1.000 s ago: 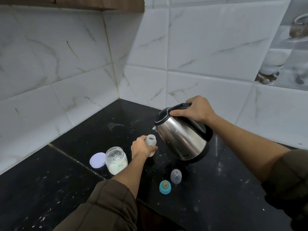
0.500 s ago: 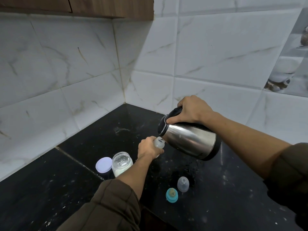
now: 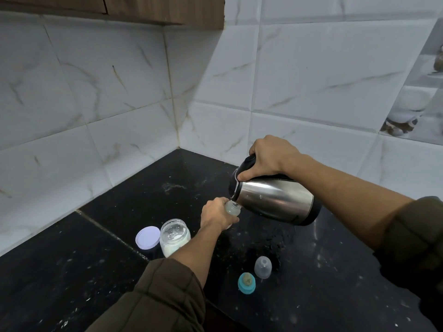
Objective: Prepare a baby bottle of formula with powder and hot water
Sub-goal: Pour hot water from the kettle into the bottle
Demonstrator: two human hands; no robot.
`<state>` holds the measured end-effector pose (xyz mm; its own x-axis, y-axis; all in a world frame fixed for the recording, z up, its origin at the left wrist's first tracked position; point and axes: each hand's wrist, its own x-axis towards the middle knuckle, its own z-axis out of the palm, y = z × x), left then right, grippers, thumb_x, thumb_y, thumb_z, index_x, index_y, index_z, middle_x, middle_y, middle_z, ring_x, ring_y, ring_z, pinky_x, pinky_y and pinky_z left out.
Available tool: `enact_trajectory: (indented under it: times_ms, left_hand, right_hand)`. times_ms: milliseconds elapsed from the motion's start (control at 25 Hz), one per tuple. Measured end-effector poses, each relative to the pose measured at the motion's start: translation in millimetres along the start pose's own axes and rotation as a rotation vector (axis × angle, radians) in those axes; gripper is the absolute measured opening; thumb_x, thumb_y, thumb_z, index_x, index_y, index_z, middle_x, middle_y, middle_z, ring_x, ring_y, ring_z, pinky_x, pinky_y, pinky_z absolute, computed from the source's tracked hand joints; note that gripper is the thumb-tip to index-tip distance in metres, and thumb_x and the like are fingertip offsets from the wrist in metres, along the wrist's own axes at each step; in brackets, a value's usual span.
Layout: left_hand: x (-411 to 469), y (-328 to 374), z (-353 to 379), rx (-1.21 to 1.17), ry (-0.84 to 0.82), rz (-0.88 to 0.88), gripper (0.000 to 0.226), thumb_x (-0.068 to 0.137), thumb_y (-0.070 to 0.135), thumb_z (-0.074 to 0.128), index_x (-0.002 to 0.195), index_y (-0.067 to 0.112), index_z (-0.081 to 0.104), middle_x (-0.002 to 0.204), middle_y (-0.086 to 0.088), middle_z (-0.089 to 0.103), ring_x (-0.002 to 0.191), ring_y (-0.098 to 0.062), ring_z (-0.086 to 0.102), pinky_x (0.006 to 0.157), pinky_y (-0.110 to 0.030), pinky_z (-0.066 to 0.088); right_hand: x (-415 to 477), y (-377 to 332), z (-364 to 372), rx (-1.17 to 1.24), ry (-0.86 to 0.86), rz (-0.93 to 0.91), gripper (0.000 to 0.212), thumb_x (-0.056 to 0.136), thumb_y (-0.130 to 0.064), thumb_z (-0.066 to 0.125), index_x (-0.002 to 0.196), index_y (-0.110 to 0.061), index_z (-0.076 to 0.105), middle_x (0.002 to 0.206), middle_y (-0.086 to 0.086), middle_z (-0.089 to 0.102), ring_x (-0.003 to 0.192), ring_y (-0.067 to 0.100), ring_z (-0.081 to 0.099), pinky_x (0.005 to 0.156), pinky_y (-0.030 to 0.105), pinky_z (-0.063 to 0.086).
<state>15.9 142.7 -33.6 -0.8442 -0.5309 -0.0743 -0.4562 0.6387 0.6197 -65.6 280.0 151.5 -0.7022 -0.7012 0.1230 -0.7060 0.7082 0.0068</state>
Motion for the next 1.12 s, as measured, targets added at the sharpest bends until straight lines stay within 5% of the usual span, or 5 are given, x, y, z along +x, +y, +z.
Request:
enact_trajectory:
  times_ms: [360,560,1120]
  left_hand:
    - [-3.0,2.2,-1.1,0.014,-0.012,0.019,0.054,0.065,0.037,0.092,0.113,0.028,0.07,0.1,0.004,0.074,0.097,-0.016,0.067,0.089,-0.036,0.057]
    - [-4.6,3.0,-1.7,0.011,-0.01,0.022,0.052,0.066,0.036,0.092,0.112,0.026,0.07,0.099,0.003,0.074,0.097,-0.017,0.068,0.09,-0.038,0.057]
    - [-5.1,5.4,-3.9,-0.005,0.001,0.022,0.052,0.062,0.04,0.091,0.109,0.026,0.072,0.098,0.003,0.074,0.097,-0.018,0.068,0.087,-0.037,0.058]
  right_hand:
    - [5.9,-9.9,-9.1,-0.075,-0.046,-0.035,0.07,0.055,-0.082,0.075,0.085,-0.018,0.073,0.075,0.0,0.068,0.077,0.025,0.066,0.067,0.034,0.057]
    - [7.5,-18.5,-13.6,-0.118,-0.078,-0.066,0.063,0.056,-0.079,0.077,0.069,-0.019,0.063,0.068,0.0,0.061,0.067,0.023,0.061,0.058,0.03,0.049]
    - [13.7,-34.2,-23.8,-0.195,-0.122,-0.131,0.063,0.059,-0.075,0.08,0.075,-0.016,0.067,0.073,0.002,0.063,0.066,0.023,0.06,0.051,0.027,0.041]
